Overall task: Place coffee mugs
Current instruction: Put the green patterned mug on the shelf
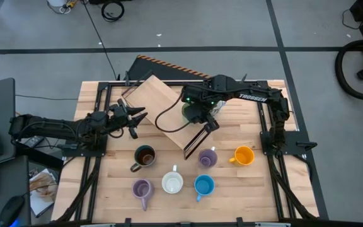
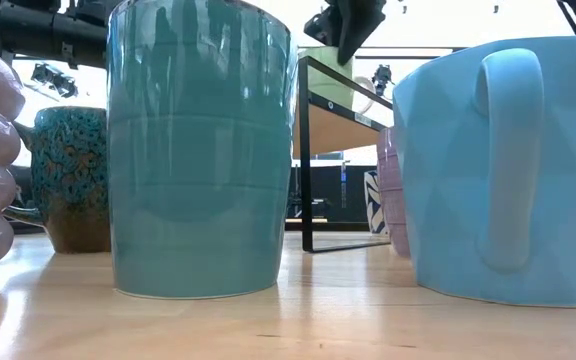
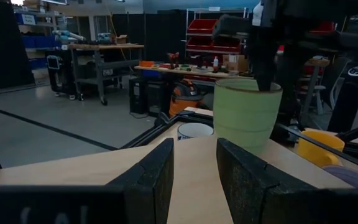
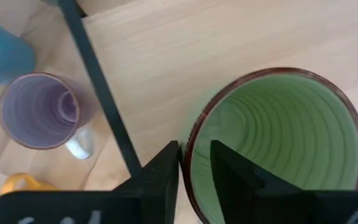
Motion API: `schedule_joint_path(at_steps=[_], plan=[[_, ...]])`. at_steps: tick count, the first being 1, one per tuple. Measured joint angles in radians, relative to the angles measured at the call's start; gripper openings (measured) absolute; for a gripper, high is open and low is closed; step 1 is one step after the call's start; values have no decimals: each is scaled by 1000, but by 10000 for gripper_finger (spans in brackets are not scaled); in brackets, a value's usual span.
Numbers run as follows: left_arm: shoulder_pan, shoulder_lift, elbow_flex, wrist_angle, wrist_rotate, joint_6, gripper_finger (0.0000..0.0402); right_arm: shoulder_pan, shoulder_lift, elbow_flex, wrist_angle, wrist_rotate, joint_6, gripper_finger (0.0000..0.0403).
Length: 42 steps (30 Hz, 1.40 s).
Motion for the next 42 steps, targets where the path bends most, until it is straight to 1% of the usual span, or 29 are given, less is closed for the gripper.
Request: schedule_joint_path(at_steps=[4, 9, 15, 17, 20, 24, 28, 31, 33, 36, 40, 42], plan=[[0, 0, 0, -3, 9, 15, 128, 4, 0, 0, 0, 28, 36, 128], [0, 0, 0, -3, 34, 15, 128, 15, 0, 0, -1, 31, 69, 161], [0, 0, 5, 35, 35, -7, 128, 33, -1, 31, -13, 89, 119, 203], [0, 0, 32, -7, 46, -3, 129, 41, -2, 57, -18, 98, 135, 215], [0, 2, 97, -100, 93, 11, 130, 51, -2, 97, -36, 103, 157, 230], [0, 29, 185, -201, 148, 52, 130, 53, -3, 131, -87, 131, 222, 237], [0, 64, 240, -218, 140, 142, 130, 53, -30, 123, -91, 129, 297, 234], [0, 97, 273, -219, 139, 167, 130, 61, -85, 113, -57, 129, 351, 228], [0, 118, 289, -219, 139, 169, 130, 72, -138, 89, -14, 132, 382, 224], [0, 161, 316, -220, 149, 169, 130, 89, -231, 2, 100, 152, 431, 220], [0, 237, 362, -217, 160, 188, 130, 110, -359, -167, 231, 187, 485, 219], [1, 281, 389, -199, 145, 217, 130, 120, -424, -264, 290, 204, 509, 219]])
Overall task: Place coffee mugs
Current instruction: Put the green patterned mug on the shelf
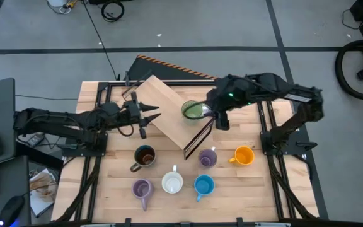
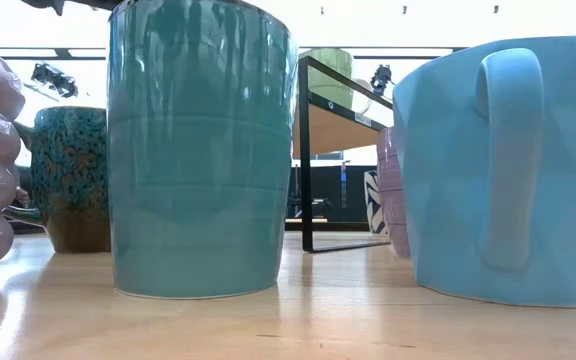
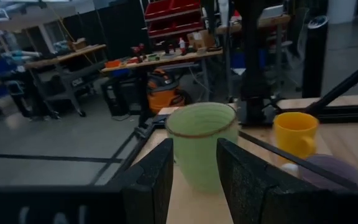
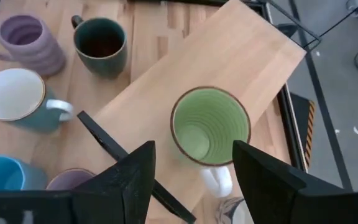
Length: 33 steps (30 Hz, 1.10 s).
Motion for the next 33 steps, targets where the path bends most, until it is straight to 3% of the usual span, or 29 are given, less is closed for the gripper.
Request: schedule_joint_path(at_steps=[8, 19, 27, 33], plan=[[0, 148, 166, -54, -14, 149, 130, 30, -227, -352, 262, 40, 80, 219], [0, 288, 554, -631, 23, 213, 130, 97, -456, -754, 605, 133, 109, 219], [1, 346, 624, -676, 27, 478, 130, 104, -580, -955, 784, 169, 90, 219], [30, 457, 755, -817, 31, 474, 130, 104, -654, -1082, 931, 162, 79, 219]])
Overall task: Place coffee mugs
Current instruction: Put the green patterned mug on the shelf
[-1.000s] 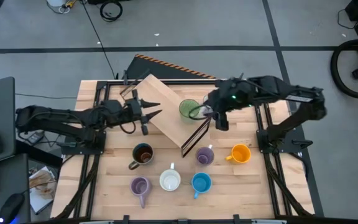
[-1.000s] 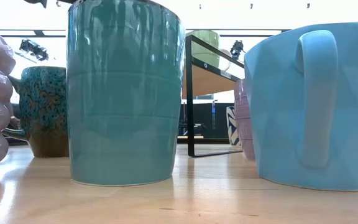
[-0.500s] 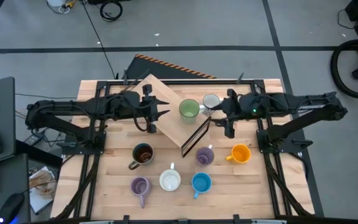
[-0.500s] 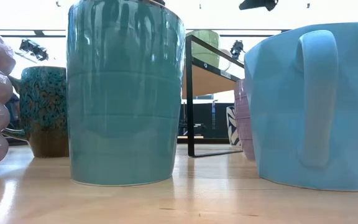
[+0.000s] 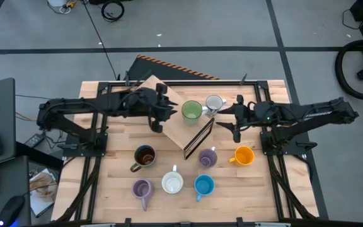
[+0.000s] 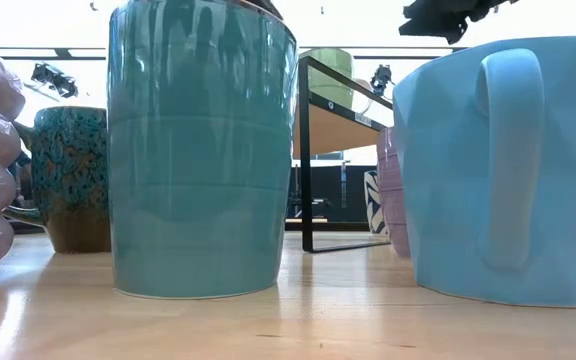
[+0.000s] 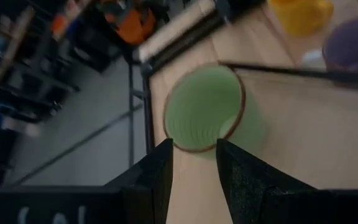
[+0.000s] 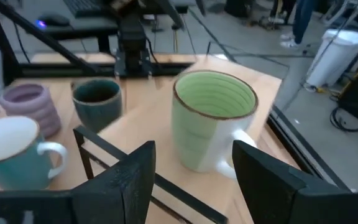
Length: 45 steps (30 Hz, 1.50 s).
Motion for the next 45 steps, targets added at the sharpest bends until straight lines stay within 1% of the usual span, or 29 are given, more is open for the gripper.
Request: schedule_joint_path(at_steps=[4, 11, 15, 18, 22, 25, 27, 32, 40, 45], plan=[[11, 81, 100, -122, 45, 18, 130, 8, -23, -75, 95, -29, 11, 219], [14, 189, 254, -277, 83, 88, 130, 56, -31, -165, 183, -31, 24, 219], [20, 234, 319, -329, 116, 130, 130, 81, -30, -215, 265, 16, 2, 219], [25, 245, 330, -331, 137, 169, 130, 90, -30, -235, 282, 44, -5, 219], [41, 257, 328, -336, 153, 195, 130, 99, -30, -261, 304, 45, -4, 219], [60, 261, 327, -342, 201, 202, 130, 109, -29, -297, 379, 47, -11, 219], [69, 265, 328, -338, 230, 216, 130, 111, -29, -313, 418, 47, -46, 219], [85, 274, 327, -330, 236, 276, 130, 110, -29, -315, 459, 47, -110, 219], [89, 287, 326, -306, 235, 451, 130, 110, -29, -315, 456, 47, -137, 219], [89, 287, 326, -310, 235, 483, 130, 110, -29, -315, 455, 42, -137, 219]])
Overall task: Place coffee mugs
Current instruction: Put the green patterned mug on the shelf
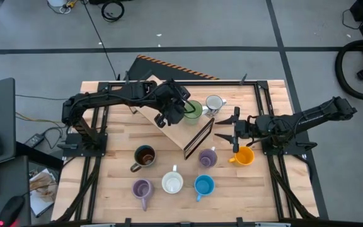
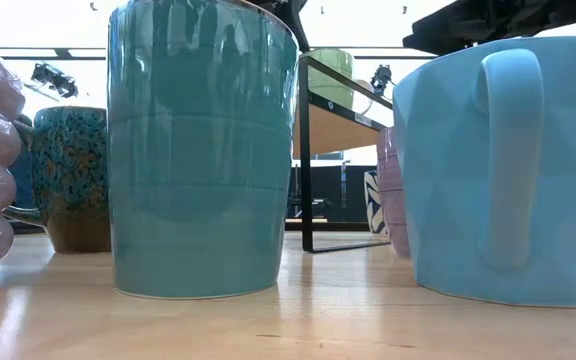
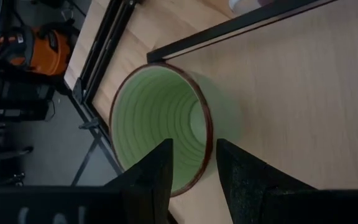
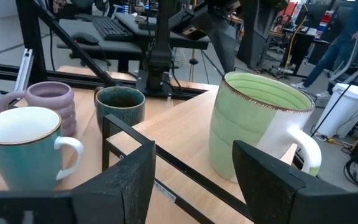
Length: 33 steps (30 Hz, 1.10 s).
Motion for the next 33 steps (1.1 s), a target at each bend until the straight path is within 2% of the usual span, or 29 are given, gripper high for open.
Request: schedule_joint_path(at_steps=[20, 33], plan=[[0, 60, 0, -70, -7, -87, 128, 0, 14, 0, 15, -3, -1, 219], [-1, 64, -1, -71, -31, -86, 57, -1, 14, 0, 22, -3, -2, 219]])
